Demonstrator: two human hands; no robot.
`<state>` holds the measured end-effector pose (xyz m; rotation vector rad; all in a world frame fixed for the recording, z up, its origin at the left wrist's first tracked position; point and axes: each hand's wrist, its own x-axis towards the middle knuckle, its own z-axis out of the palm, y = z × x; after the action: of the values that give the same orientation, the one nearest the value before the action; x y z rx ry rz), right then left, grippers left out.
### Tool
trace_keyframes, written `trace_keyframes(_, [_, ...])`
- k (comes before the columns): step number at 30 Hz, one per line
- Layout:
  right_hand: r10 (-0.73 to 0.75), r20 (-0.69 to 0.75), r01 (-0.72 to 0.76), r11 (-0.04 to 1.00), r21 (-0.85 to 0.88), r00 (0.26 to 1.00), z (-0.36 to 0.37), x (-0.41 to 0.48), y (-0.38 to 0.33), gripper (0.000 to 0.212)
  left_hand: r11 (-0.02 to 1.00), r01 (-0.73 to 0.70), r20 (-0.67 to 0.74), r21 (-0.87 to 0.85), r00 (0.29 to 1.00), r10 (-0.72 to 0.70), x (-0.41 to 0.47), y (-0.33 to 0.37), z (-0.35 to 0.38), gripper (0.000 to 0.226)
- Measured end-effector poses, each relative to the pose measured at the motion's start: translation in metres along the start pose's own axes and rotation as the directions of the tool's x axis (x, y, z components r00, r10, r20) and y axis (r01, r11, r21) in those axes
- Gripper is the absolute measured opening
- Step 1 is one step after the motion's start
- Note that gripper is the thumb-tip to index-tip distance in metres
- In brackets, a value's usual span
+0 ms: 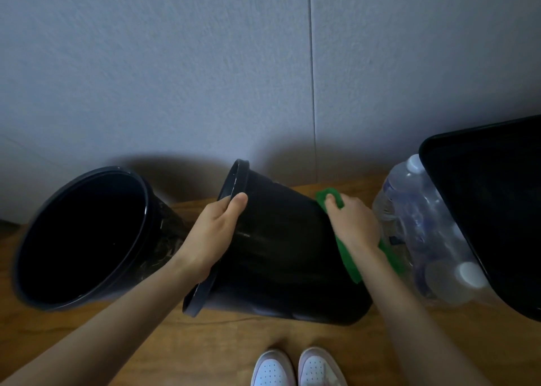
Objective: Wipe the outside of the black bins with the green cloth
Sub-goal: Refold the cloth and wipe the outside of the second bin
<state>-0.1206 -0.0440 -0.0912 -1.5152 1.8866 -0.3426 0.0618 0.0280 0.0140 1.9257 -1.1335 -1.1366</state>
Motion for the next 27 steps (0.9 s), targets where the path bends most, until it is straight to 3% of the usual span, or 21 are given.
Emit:
trace_keyframes(3, [-0.150,-0.148,0.160,0.986,0.053,0.977,0.007,-0.028,-0.021,0.041,0.997,-0.075,0.025,0.024,0.997,0.075,-0.005,0.002,0.000,0.050])
trace_keyframes(5, [-0.287,-0.254,0.323,0.940,0.111,0.923,0.015,-0.059,-0.052,0.048,0.981,-0.166,0.052,0.098,0.986,0.161,-0.008,0.003,-0.001,0.059])
trace_keyframes(7, [-0.389,-0.323,0.454,0.877,0.158,0.863,0.021,-0.083,-0.080,0.051,0.959,-0.237,0.033,0.158,0.972,0.235,-0.011,0.004,-0.006,0.048])
trace_keyframes(12, [-0.455,-0.305,0.517,0.839,0.168,0.837,0.032,-0.088,-0.087,0.049,0.947,-0.281,0.041,0.155,0.960,0.278,-0.020,-0.002,-0.017,0.035])
trace_keyframes(15, [-0.374,-0.239,0.423,0.884,0.200,0.896,0.033,-0.068,-0.068,0.047,0.947,-0.270,0.058,0.174,0.963,0.264,-0.018,-0.006,-0.019,0.058])
trace_keyframes(17, [-0.213,-0.155,0.244,0.944,0.221,0.965,0.033,-0.045,-0.042,0.042,0.953,-0.236,0.062,0.192,0.972,0.228,-0.018,-0.007,-0.022,0.084])
trace_keyframes(19, [-0.034,-0.060,0.047,0.971,0.232,0.998,0.032,-0.022,-0.005,0.042,0.957,-0.217,0.078,0.193,0.976,0.205,-0.017,-0.009,-0.024,0.092])
trace_keyframes(23, [0.155,0.055,-0.164,0.934,0.318,0.986,0.041,0.004,0.050,0.042,0.963,-0.242,0.113,0.120,0.967,0.229,-0.018,-0.008,-0.019,0.054])
trace_keyframes(25, [0.143,0.023,-0.142,0.923,0.358,0.989,0.045,0.005,0.054,0.044,0.979,-0.197,0.147,0.052,0.971,0.188,-0.020,-0.004,-0.018,0.032])
trace_keyframes(27, [0.111,-0.038,-0.088,0.920,0.383,0.993,0.048,0.002,0.053,0.045,0.995,-0.099,0.137,0.018,0.986,0.096,-0.010,0.010,-0.020,0.028])
